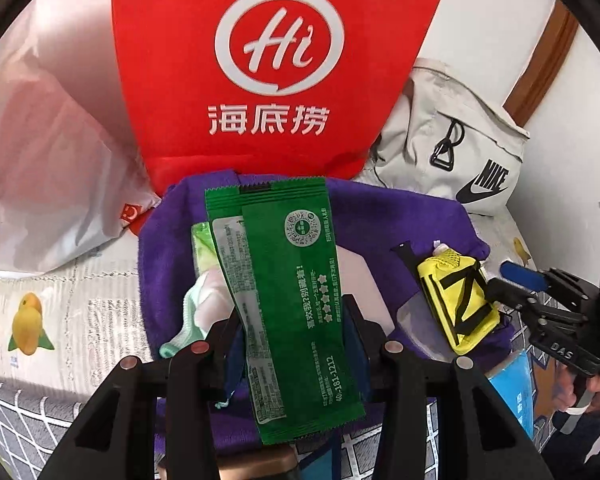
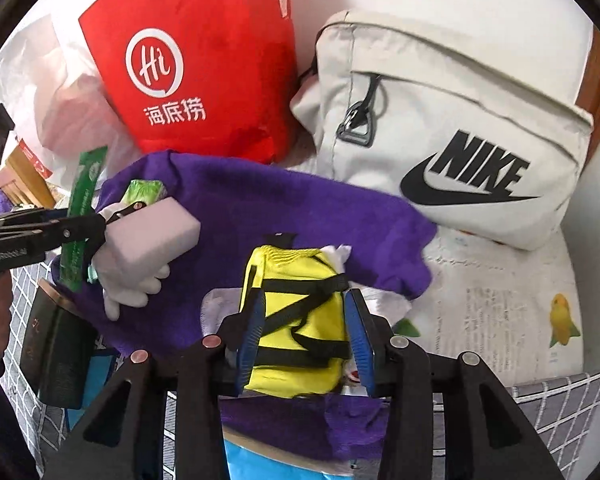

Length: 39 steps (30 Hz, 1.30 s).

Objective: Organize soft objects
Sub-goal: 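Lower the yellow pouch and green pack onto the towel and open both grippers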

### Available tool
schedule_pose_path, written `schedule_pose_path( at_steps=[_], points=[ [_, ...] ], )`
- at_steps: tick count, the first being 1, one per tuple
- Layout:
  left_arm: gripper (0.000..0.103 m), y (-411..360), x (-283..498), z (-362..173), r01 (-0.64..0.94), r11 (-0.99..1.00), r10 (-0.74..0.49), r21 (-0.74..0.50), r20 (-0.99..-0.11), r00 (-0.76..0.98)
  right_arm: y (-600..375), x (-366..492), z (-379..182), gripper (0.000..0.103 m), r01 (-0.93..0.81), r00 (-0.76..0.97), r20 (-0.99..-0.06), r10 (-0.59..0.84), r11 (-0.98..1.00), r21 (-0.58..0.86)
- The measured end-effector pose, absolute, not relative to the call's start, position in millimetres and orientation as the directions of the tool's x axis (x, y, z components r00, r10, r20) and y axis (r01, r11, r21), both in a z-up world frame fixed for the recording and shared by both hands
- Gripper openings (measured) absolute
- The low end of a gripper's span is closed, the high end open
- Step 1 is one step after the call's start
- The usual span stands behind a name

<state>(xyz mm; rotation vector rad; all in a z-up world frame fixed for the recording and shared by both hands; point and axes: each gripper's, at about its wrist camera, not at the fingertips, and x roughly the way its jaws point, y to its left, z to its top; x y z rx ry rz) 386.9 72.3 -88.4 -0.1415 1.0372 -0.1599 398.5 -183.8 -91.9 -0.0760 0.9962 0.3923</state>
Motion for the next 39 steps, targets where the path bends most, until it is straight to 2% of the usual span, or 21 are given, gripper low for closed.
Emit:
schedule_pose_path(
  at_steps=[21,23,26,33,37,39],
  points=[
    [0.044,80,409,-108,0.066,0.968,-0.242,-0.24,-0.846,0.475,-170,394,-95,0.042,-0.364,0.464,-0.846,0.26,0.927,0.085],
    [0.055,81,408,-107,0.06,0.971,-0.231,-0.23,-0.852,0.47,-169,393,-96,0.042,-0.368,0.457,-0.85,0.262,0.926,0.088],
    [0.064,80,406,-106,0.058,0.975,-0.217,-0.215,-0.857,0.467,-166,392,-97,0.042,-0.373,0.451,-0.854,0.258,0.924,0.083],
    [0.076,76,388,-93,0.049,0.984,-0.174,-0.172,-0.857,0.485,-169,386,-91,0.043,-0.348,0.455,-0.851,0.264,0.932,0.103],
    [0.087,78,373,-81,0.027,0.991,-0.13,-0.134,-0.854,0.504,-171,374,-78,0.058,-0.33,0.492,-0.839,0.23,0.942,0.065],
    [0.091,79,364,-73,0.013,0.991,-0.121,-0.133,-0.851,0.512,-172,367,-71,0.059,-0.326,0.508,-0.832,0.222,0.944,0.052]
  ],
)
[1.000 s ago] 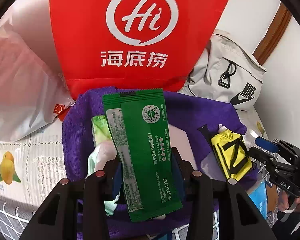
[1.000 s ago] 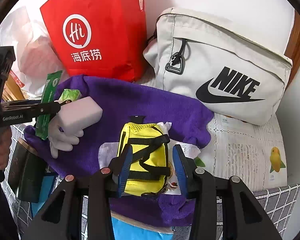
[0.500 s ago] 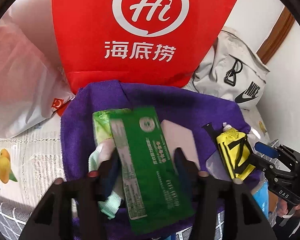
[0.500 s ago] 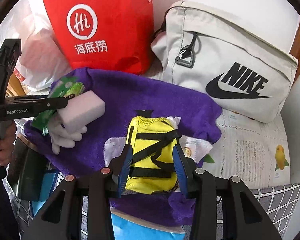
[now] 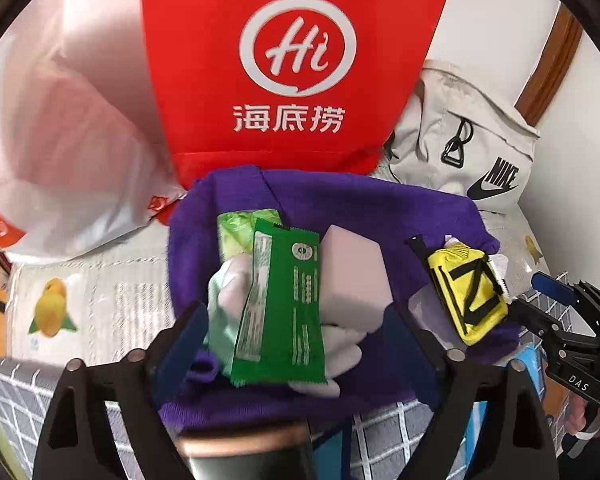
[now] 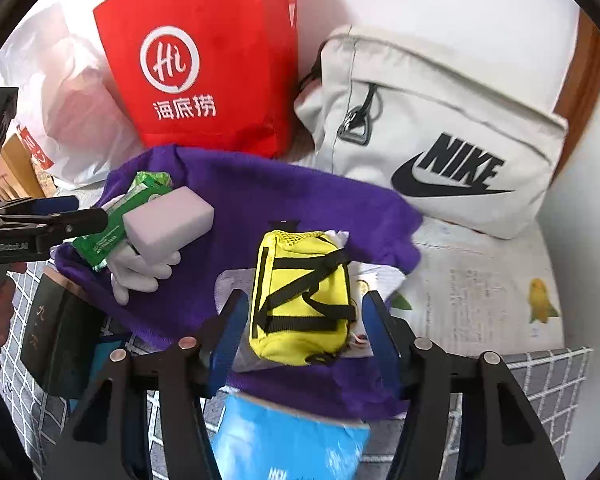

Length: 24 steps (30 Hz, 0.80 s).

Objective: Organize soft objects
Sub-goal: 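Lower the yellow pouch and green pack onto the towel and open both grippers, then pull both open grippers back from the towel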

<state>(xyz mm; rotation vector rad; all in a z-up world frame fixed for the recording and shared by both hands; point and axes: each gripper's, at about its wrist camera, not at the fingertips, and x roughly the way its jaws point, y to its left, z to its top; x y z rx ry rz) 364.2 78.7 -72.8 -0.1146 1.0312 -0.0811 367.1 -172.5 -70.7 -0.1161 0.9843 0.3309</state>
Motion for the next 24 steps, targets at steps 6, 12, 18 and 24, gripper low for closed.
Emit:
schedule_pose_path(
  at_steps=[6,12,18,24],
  points=[
    [0.097,75,329,-49,-0.015,0.992,-0.096,-0.124,-0.834,0.544,-181,341,-48,0.074,-0.306,0.531,-0.815,0.23,0.95,0.068],
    [0.099,61,287,-32,-0.028,0.992,-0.085,-0.121,-0.831,0.549,-190,306,-28,0.086,-0.289,0.563,-0.782,0.268,0.95,0.118],
    [0.099,50,238,-15,-0.036,0.992,-0.079,-0.122,-0.815,0.574,-194,267,-12,0.086,-0.281,0.591,-0.77,0.243,0.956,0.086],
    [0.099,42,192,0,-0.07,0.992,-0.04,-0.103,-0.795,0.605,-202,234,3,0.087,-0.288,0.601,-0.756,0.259,0.953,0.097]
  ],
)
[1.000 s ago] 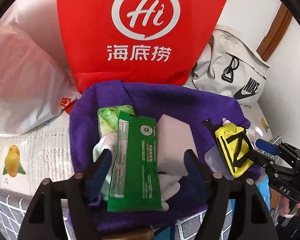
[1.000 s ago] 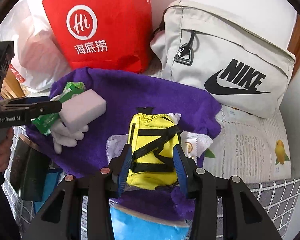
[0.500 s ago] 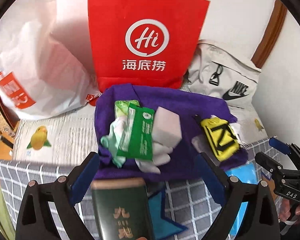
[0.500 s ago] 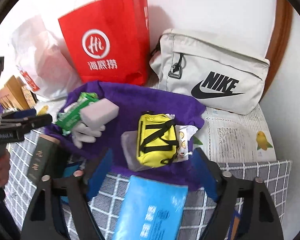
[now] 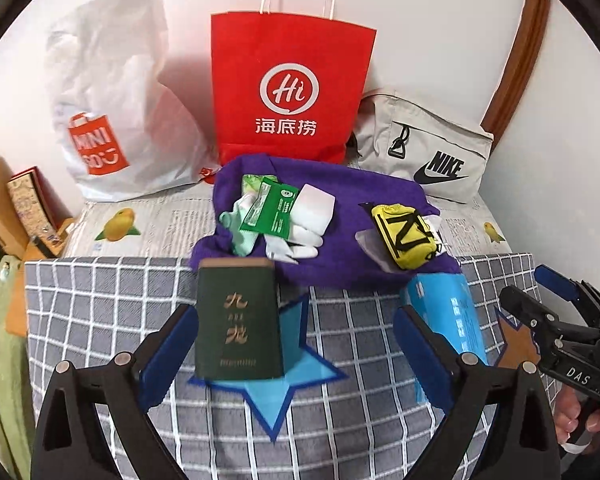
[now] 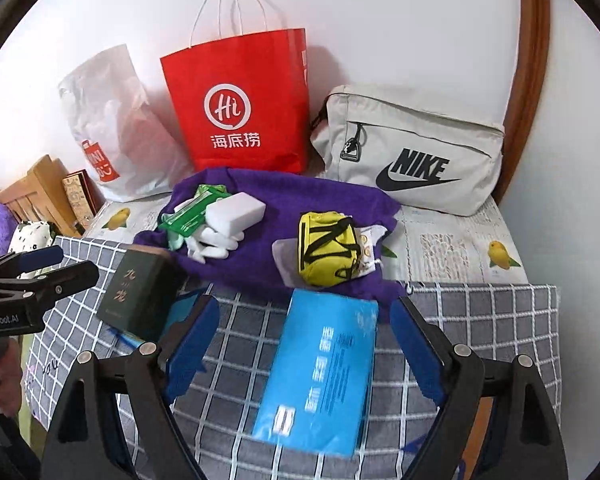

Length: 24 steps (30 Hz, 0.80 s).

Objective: Organize soft objects
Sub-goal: 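Pull both open grippers back from the towel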

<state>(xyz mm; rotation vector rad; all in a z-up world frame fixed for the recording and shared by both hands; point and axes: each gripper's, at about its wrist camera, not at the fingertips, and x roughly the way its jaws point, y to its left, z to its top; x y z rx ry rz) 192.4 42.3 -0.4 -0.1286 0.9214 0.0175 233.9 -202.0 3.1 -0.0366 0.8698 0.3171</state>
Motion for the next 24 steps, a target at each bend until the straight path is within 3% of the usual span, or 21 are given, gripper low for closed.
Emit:
schedule_pose_path(
  at_steps=[10,24],
  points=[
    [0.099,26,147,12,-0.081,0.996,0.032,-0.026,-0.769,0.639,-215,192,15,0.087,-0.274,0.614,-0.748,0.254,0.957,0.1],
    [0.099,21,118,19,-0.098,0.995,0.047,-0.025,-0.745,0.665,-225,169,20,0.087,-0.265,0.626,-0.738,0.252,0.959,0.103]
  ],
)
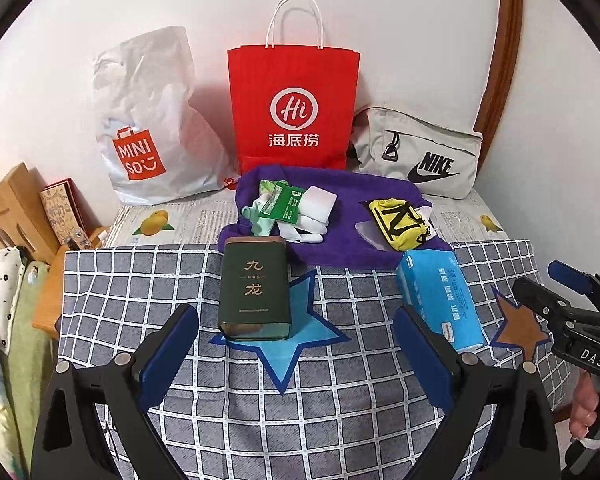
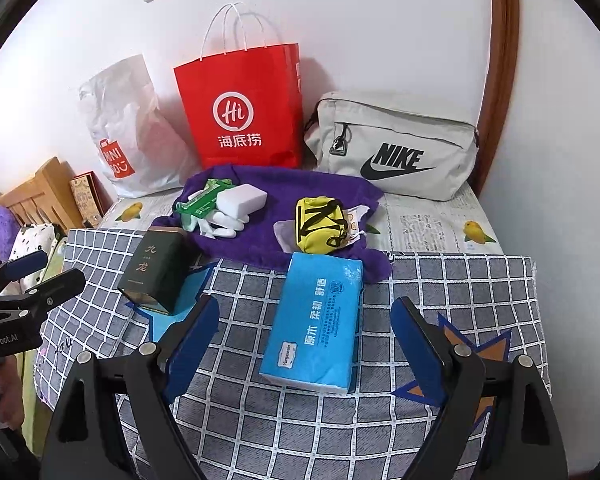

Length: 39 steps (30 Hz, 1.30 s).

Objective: Organize soft objects

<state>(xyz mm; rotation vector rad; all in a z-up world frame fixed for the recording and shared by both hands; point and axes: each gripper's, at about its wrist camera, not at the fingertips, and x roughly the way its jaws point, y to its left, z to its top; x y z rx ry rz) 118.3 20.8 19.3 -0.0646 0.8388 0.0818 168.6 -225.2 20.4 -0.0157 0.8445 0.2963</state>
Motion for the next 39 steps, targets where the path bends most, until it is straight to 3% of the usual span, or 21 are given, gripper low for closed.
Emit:
schedule_pose_path(
  at_steps=[39],
  points=[
    [0.099,20.2,111.7,21.2,-0.094,0.995,0.035,-0.038,-0.743,0.669,-226.8,162.5,24.7,0.087,-0.255,0.628,-0.738,0.245,0.962,0.102]
  ],
)
